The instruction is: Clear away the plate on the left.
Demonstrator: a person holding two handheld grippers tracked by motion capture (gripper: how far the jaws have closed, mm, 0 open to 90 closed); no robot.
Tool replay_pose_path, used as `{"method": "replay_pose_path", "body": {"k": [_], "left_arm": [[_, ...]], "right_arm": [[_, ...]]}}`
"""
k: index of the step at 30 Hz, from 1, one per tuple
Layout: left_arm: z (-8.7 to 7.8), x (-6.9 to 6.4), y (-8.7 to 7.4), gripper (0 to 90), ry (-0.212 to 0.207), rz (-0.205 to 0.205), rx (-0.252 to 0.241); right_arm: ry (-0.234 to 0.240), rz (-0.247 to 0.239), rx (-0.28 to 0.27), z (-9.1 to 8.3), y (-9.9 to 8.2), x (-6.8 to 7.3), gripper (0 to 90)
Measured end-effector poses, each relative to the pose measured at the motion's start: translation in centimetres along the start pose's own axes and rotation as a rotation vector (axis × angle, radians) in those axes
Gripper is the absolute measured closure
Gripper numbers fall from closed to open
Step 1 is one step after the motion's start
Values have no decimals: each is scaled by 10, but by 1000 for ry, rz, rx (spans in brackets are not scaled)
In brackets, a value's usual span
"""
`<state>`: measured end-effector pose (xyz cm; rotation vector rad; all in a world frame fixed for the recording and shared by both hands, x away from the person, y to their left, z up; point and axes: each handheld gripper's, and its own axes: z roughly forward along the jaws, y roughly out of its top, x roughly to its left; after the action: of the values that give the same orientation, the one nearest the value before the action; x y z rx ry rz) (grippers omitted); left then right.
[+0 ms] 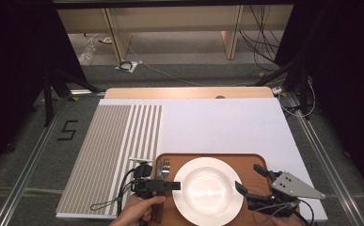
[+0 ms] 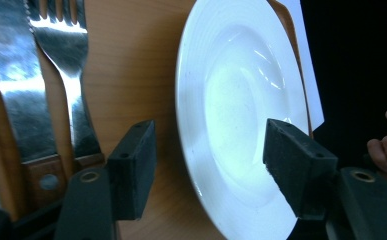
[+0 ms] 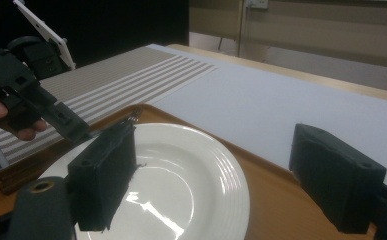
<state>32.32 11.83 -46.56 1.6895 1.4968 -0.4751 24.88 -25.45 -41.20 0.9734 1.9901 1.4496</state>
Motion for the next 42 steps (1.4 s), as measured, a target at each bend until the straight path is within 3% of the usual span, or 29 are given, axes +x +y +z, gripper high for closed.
{"method": "replay_pose_path", "body": {"k": [7,12,18,22,26,34,42], "left_arm": [[-13,-1,6,353,30,73,-27],[-23,-8,11,346,64,159,-73],[-30,-9,13,334,70,198,-101],[-35,-15,11,322,104,297,-153],[-39,-21,8,307,109,382,-187],[-46,-20,7,273,73,510,-249],[-56,-16,5,261,35,572,-299]], "right_arm": [[0,2,0,0,0,0,199],[-1,2,1,0,0,0,198],[-1,2,1,0,0,0,198],[-3,1,1,0,0,0,198],[-6,0,-1,0,0,0,198],[-6,3,0,0,0,0,198],[-3,8,-1,1,-1,0,198]]}}
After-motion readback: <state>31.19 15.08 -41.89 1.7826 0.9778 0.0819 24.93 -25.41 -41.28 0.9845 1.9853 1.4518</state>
